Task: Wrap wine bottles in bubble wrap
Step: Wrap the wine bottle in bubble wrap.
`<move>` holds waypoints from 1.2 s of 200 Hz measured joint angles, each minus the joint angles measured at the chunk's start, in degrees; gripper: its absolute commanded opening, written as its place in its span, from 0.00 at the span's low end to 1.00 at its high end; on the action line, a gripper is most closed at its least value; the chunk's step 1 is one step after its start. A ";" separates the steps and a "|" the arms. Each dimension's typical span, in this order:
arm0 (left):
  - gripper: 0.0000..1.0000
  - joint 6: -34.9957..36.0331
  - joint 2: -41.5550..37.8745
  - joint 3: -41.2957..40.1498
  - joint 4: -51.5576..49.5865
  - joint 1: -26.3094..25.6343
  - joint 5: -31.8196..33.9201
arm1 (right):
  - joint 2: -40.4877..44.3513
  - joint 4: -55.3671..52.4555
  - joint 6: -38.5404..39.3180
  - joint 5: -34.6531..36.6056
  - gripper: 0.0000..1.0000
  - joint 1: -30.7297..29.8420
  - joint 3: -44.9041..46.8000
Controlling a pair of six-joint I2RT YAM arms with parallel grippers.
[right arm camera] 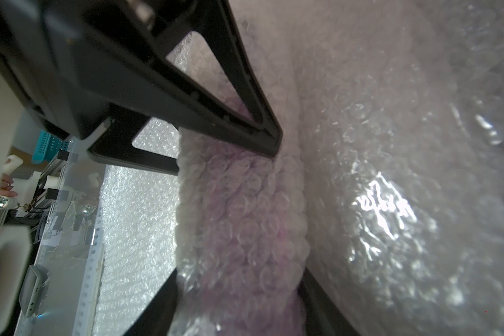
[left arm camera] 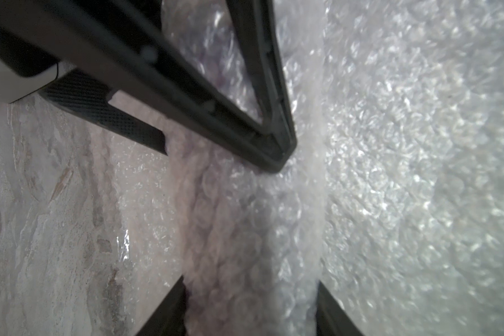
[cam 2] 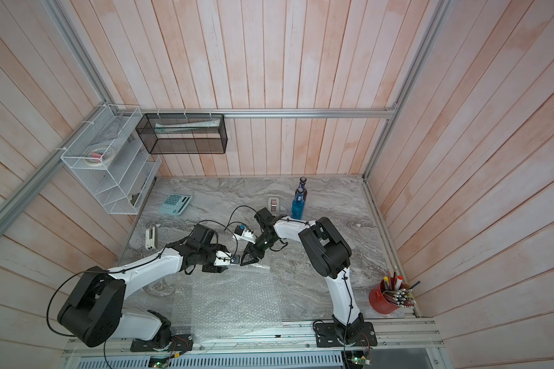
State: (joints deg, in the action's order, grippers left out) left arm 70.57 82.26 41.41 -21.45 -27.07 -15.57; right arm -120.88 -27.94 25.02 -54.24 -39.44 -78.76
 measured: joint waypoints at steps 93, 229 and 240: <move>0.45 -3.39 6.95 10.36 -13.00 5.11 -6.69 | 15.30 8.59 0.11 8.37 0.79 0.39 10.60; 0.53 -8.09 20.28 24.79 -27.63 8.37 -13.64 | 27.71 38.47 2.54 20.79 0.76 -2.64 29.90; 0.54 -8.31 20.68 25.16 -27.89 8.55 -14.14 | 26.12 38.64 3.06 20.81 0.75 -3.08 29.90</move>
State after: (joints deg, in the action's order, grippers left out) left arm 62.26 102.94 66.57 -49.34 -18.52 -29.71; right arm -94.76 10.70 28.08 -33.43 -42.52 -48.86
